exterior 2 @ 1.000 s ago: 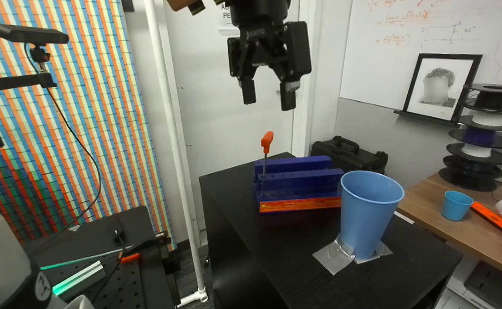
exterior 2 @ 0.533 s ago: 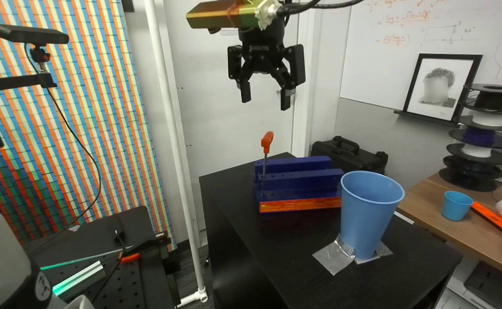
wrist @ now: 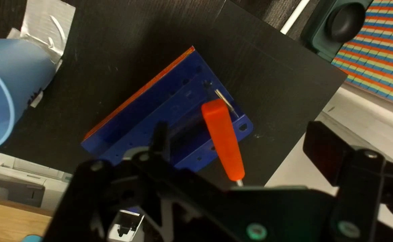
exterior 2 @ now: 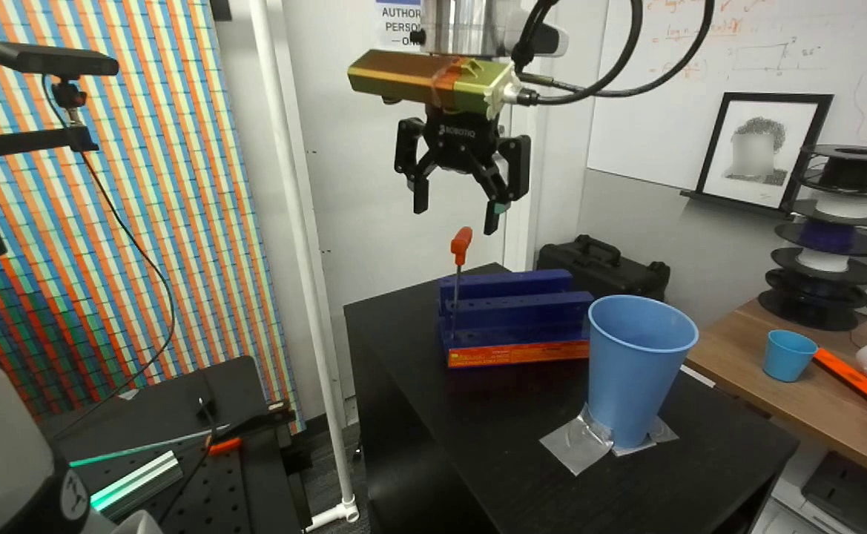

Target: Put the metal object with the orange handle in the blue cup

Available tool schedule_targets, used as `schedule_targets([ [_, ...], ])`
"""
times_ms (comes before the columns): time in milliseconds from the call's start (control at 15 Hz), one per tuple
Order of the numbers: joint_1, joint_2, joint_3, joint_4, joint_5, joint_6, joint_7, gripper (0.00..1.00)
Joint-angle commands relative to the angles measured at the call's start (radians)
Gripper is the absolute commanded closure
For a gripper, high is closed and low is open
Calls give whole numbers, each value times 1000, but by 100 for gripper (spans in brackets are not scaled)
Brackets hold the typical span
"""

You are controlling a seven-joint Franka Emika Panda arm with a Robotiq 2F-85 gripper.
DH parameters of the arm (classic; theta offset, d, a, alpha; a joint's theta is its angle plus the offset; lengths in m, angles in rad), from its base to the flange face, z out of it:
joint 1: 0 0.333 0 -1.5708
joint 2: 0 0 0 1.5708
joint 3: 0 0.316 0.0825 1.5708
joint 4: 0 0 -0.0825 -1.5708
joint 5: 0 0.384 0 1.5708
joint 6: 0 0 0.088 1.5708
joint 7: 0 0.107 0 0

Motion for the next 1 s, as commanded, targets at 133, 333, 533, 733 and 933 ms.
schedule_targets([
  [133,-4,40,6,10,4,24,-67,25],
  [333,-7,56,11,10,-6,39,-73,44],
  [533,-13,74,12,11,-21,44,-80,66],
  [733,-21,95,7,16,-29,42,-92,89],
  [933,-35,86,6,25,-48,31,-94,87],
])
